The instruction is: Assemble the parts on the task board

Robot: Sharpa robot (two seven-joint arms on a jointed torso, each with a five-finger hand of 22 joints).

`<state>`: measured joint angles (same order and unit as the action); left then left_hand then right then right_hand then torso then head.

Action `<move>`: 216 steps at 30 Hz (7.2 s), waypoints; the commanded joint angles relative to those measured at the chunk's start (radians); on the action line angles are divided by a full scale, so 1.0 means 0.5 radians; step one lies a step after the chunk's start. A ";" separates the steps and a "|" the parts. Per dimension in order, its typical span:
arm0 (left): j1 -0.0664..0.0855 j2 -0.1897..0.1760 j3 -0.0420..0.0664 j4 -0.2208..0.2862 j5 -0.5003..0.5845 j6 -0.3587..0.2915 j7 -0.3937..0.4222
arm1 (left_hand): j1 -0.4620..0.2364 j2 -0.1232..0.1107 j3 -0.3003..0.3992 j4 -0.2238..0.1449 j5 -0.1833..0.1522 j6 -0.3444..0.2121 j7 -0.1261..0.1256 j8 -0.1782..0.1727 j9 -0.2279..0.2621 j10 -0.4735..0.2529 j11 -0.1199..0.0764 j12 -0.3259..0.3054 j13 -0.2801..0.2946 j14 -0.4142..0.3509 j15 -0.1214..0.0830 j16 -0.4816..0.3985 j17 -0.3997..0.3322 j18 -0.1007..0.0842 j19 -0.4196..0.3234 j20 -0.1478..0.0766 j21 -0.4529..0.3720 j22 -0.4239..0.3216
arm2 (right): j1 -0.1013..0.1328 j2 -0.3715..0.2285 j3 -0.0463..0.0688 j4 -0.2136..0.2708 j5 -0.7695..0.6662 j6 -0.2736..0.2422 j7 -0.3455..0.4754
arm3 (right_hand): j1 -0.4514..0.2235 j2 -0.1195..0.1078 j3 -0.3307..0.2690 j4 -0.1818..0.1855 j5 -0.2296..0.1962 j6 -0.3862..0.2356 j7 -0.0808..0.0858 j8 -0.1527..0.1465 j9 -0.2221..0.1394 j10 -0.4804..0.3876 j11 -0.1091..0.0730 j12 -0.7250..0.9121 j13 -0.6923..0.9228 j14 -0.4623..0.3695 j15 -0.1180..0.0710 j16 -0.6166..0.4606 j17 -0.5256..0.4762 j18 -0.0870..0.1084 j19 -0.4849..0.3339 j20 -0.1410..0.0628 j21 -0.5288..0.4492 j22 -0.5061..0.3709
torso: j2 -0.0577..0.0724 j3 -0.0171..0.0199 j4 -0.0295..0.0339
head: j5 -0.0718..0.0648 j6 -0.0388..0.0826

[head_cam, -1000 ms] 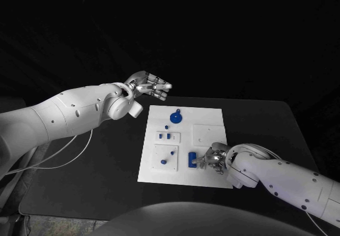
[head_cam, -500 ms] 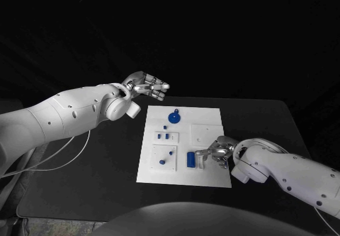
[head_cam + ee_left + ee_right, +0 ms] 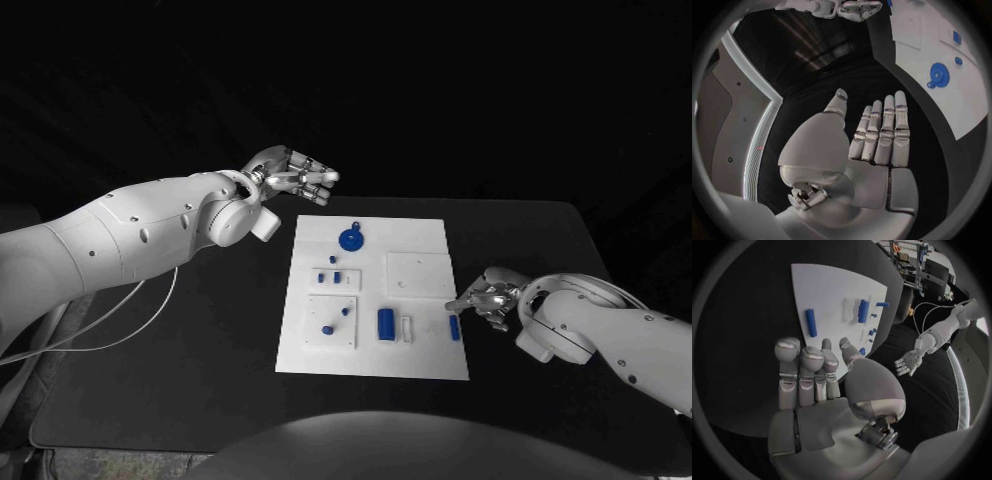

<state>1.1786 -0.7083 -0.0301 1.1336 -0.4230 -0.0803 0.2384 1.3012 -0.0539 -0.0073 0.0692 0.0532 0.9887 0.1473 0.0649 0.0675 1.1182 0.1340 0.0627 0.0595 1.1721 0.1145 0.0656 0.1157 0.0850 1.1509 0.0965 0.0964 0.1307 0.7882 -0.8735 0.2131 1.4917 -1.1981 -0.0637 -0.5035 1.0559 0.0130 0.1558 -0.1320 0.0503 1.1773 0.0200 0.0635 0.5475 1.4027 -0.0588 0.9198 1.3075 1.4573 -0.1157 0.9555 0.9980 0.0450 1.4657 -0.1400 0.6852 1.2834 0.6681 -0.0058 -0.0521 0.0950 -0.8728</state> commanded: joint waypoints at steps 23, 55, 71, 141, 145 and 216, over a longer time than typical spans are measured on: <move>0.001 0.013 0.001 0.002 -0.008 0.041 0.010 | -0.009 -0.008 -0.003 0.014 -0.007 -0.003 0.003 0.001 0.001 -0.004 -0.001 0.000 0.002 -0.008 0.005 -0.007 0.003 0.017 -0.001 0.006 0.010 -0.002 | -0.012 0.052 0.011 -0.031 -0.465 0.350 -0.271 | -0.075 -0.308 0.345 0.272 -0.001 0.042 0.005 0.004 -0.033 -0.005 0.008 0.001 0.067 -0.007 0.015 0.026 0.008 0.001 0.110 0.016 0.032 0.027 | 0.002 -0.0079 0.010 | -0.039 0.000; 0.001 0.013 0.000 0.001 -0.008 0.055 -0.003 | -0.017 -0.012 -0.003 0.030 -0.007 -0.048 0.000 -0.002 -0.001 -0.008 0.000 0.000 0.003 -0.008 0.005 -0.007 0.002 0.016 -0.002 0.006 0.011 -0.004 | -0.053 0.184 -0.062 -0.106 -0.646 0.261 -0.306 | -0.138 -0.368 0.475 0.375 -0.004 0.016 -0.054 0.003 1.037 -0.002 -0.024 -0.013 0.095 -0.001 -0.016 -0.004 0.042 -0.017 0.112 -0.016 0.023 0.028 | 0.001 -0.0054 0.006 | -0.031 0.000; 0.001 0.012 0.000 0.000 -0.008 0.064 -0.014 | -0.020 -0.014 -0.001 0.037 -0.007 -0.065 0.007 0.000 0.000 -0.010 0.001 0.000 0.003 -0.008 0.005 -0.007 0.002 0.016 -0.002 0.006 0.011 -0.005 | -0.065 0.234 -0.110 -0.174 -0.740 0.248 -0.290 | -0.089 -0.164 0.538 0.093 -0.004 -0.073 -0.034 -0.001 0.809 -0.031 -0.012 -0.038 0.094 -0.002 -0.006 -0.010 0.050 -0.015 0.110 -0.006 0.007 0.026 | 0.001 -0.0040 0.006 | -0.028 0.000; 0.001 0.006 -0.003 0.010 -0.025 0.112 -0.076 | -0.028 -0.024 0.012 0.075 -0.008 -0.074 0.013 0.001 0.001 -0.036 0.008 0.000 0.003 -0.009 0.007 -0.007 -0.001 0.017 -0.002 0.008 0.010 -0.008 | 0.026 0.211 -0.052 0.111 -0.172 0.223 -0.277 | -0.103 0.024 0.794 -0.241 -0.003 -0.035 -0.010 -0.002 0.275 -0.065 -0.002 -0.096 -0.008 -0.009 0.010 -0.019 0.029 -0.002 0.112 0.015 -0.048 0.080 | 0.003 -0.0056 0.011 | -0.018 0.000; 0.001 0.008 -0.003 0.010 -0.025 0.120 -0.081 | -0.028 -0.024 0.012 0.075 -0.008 -0.074 0.013 0.001 0.001 -0.036 0.008 0.000 0.003 -0.009 0.007 -0.007 -0.001 0.017 -0.002 0.008 0.010 -0.008 | 0.022 0.264 -0.066 0.082 -0.179 0.162 -0.258 | -0.097 0.055 0.629 -0.201 -0.003 0.008 -0.032 -0.011 0.084 -0.053 -0.011 -0.129 -0.022 -0.006 0.002 -0.026 0.034 -0.007 0.112 0.005 -0.045 0.077 | 0.002 -0.0047 0.008 | -0.016 0.000; 0.001 0.015 -0.005 0.014 -0.054 0.159 -0.141 | -0.036 0.000 -0.002 0.076 -0.008 -0.088 0.034 0.001 0.001 -0.038 0.011 0.000 0.002 -0.007 0.007 -0.007 -0.001 0.018 -0.001 0.008 0.011 -0.011 | -0.002 0.518 -0.182 -0.192 -0.324 0.255 -0.269 | -0.279 0.108 0.206 -0.081 -0.004 0.155 -0.036 0.003 -0.118 -0.028 -0.014 -0.243 -0.037 0.000 -0.006 -0.115 0.018 -0.015 0.110 -0.007 -0.058 0.028 | 0.001 -0.0049 0.006 | 0.019 0.000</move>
<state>1.1787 -0.7032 -0.0328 1.1378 -0.4486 -0.0141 0.1642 1.2894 -0.0578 -0.0042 0.1052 0.0532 0.9502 0.1624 0.0649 0.0675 1.1038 0.1411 0.0627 0.0595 1.1721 0.1145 0.0655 0.1156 0.0851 1.1509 0.0964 0.0964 0.1264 0.7935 -0.6201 0.1265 1.3994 -1.3492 0.0444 -0.6469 0.9236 0.0684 0.2632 -0.1737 0.0503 1.2500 -0.0032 0.0638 0.4903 1.3833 -0.0643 0.8007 1.2887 1.4543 -0.1118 0.9012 1.0060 0.0451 1.4667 -0.1393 0.6574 1.2985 0.6686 -0.0081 -0.0488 0.1034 -0.8727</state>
